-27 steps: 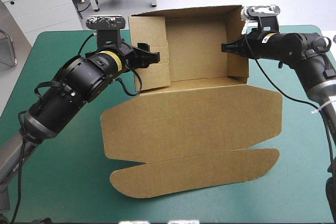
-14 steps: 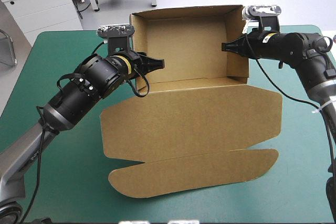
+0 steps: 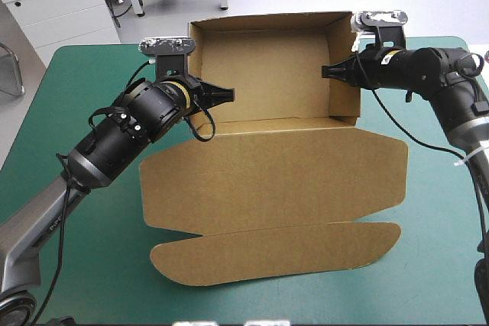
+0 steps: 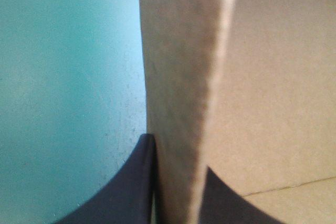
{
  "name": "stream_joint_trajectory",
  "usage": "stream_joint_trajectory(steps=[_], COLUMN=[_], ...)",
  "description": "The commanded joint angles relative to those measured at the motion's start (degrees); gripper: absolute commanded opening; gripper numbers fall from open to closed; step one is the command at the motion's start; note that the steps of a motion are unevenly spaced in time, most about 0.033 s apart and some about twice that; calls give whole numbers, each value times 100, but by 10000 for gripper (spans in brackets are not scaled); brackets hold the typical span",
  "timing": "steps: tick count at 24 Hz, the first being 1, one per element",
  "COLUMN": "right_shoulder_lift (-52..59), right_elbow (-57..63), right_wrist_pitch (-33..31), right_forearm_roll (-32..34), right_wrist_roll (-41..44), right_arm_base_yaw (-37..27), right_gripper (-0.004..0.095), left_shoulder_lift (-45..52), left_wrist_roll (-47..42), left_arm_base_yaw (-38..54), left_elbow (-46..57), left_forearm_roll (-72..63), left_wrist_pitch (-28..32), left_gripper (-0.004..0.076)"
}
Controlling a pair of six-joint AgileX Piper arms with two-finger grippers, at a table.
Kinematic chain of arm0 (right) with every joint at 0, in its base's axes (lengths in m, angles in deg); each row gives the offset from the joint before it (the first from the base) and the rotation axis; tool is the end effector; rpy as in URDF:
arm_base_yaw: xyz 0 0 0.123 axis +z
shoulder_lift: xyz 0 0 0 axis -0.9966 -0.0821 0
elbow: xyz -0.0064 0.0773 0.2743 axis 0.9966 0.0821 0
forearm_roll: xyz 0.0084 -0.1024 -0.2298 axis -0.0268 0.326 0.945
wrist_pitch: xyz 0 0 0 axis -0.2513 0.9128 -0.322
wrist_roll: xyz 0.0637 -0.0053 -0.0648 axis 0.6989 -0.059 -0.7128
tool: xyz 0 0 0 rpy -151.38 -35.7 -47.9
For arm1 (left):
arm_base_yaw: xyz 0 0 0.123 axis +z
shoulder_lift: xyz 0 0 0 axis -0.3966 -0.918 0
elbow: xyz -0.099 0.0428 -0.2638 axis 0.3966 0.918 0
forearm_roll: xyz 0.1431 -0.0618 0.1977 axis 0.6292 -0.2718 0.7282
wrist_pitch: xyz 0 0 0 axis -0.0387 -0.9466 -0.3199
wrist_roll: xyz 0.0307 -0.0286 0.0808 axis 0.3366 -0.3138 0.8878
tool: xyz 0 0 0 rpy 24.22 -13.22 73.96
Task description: Fold the box
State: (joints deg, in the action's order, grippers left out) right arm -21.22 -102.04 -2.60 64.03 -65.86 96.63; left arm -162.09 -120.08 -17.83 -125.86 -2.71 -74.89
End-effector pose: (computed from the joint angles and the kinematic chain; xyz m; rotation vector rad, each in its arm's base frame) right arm 0.3318 0.0851 0.4187 -0.2152 2.2050 0.3915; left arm 0.2671 -0.1914 0.4170 0.0514 2.2646 -0.2438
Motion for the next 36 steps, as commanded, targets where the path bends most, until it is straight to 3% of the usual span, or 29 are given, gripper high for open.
stream_joint_trajectory(steps=[1, 6, 12, 16, 30, 36], right_shoulder_lift=[220, 220, -249, -640, -1127, -1335], right_elbow=[-187, -187, -187, -187, -184, -184], right_wrist_pitch=[-6, -432, -1786, -2238, -1907, -1725], right_forearm_roll=[-121, 77, 365, 379, 369, 349], right_wrist_roll=[-238, -262, -250, -270, -270, -270], right_arm_base_yaw=[-22, -22, -22, -22, -22, -22], right_gripper=[-14, -14, -14, -14, -15, -14], left_shoulder_lift=[215, -72, -619, -1078, -1742, -1789], left_wrist_roll=[191, 628, 1380, 1651, 2489, 2507], left_arm_base_yaw=[-52, -52, -52, -43, 540, 636], left_elbow=[-194, -194, -184, -184, -184, -184], left_forearm_roll=[95, 158, -365, -580, -2065, -1755], left_wrist_pitch=[499, 100, -67, -325, -362, -338], left_gripper=[-1, -1, -1, -1, -1, -1])
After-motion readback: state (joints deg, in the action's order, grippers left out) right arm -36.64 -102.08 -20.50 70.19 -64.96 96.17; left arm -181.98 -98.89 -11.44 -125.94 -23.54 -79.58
